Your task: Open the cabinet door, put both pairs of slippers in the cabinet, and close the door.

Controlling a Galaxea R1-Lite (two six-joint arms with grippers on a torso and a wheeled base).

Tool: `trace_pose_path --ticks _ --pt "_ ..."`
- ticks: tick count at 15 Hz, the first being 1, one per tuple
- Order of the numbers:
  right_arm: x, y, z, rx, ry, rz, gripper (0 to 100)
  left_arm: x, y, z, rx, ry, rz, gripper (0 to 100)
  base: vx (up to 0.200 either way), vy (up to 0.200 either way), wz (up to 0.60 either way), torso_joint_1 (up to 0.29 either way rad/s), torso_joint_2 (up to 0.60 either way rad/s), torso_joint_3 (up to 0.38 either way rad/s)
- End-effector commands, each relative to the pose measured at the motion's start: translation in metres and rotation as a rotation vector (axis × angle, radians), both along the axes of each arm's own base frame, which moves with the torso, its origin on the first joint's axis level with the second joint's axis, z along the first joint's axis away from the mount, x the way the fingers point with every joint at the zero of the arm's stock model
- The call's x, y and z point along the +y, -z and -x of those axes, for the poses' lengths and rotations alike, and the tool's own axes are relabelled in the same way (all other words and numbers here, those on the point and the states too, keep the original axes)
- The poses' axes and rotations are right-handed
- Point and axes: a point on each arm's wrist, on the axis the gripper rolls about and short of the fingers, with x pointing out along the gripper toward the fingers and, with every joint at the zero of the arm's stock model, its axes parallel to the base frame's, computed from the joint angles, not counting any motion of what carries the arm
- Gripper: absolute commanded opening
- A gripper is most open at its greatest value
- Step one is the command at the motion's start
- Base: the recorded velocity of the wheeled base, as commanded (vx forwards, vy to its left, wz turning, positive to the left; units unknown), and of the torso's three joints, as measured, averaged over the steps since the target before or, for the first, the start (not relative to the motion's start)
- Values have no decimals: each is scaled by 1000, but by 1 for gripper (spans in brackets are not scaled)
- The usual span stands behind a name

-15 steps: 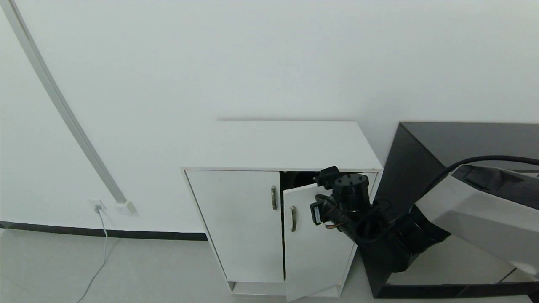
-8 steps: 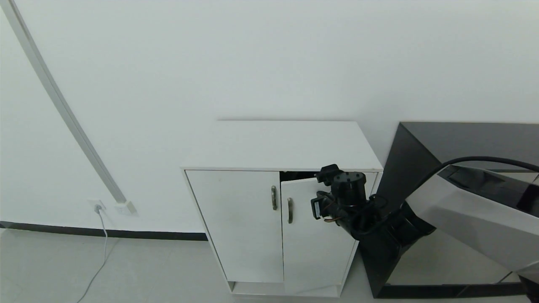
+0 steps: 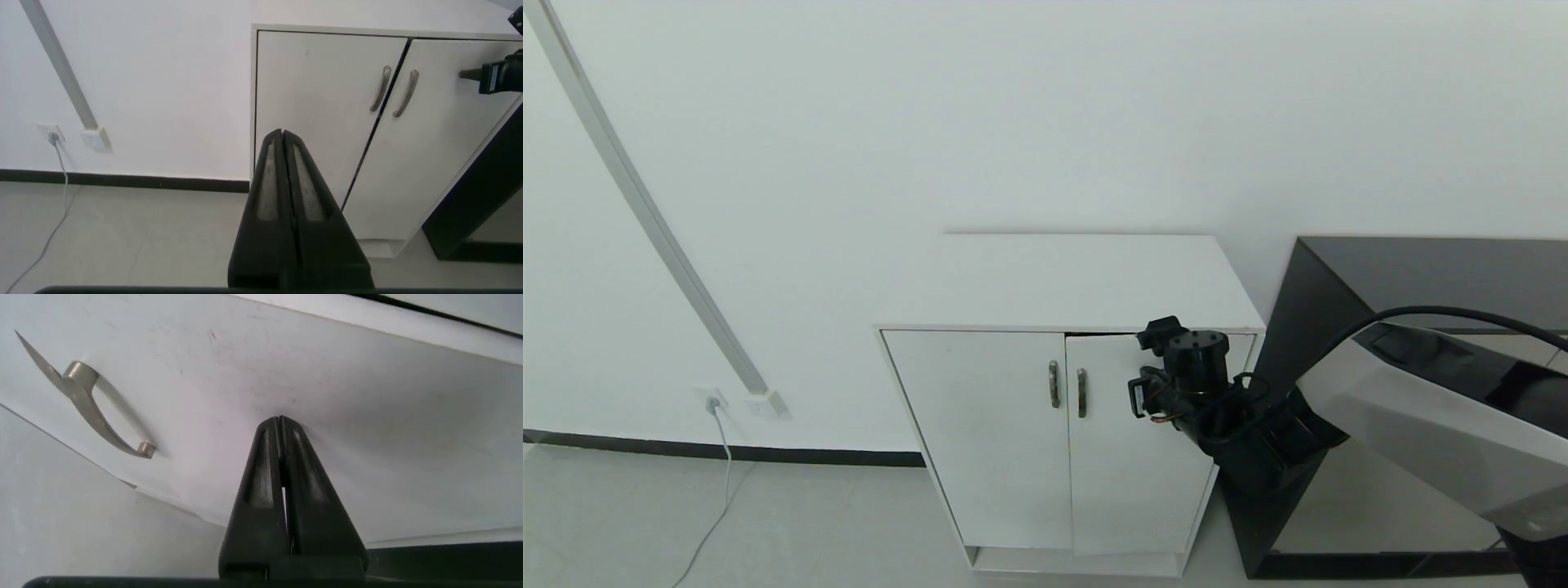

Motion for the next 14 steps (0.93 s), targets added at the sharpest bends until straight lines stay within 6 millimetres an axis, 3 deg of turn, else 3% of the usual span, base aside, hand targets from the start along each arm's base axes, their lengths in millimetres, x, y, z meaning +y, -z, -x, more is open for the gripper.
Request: trace_pose_path --ticks 1,14 --pt "0 3 -3 -1 3 0 0 0 0 0 0 0 0 0 0 0 0 0 0 0" --pt "-7 3 -20 -3 35 -3 0 0 0 0 0 0 0 0 0 0 0 0 0 0"
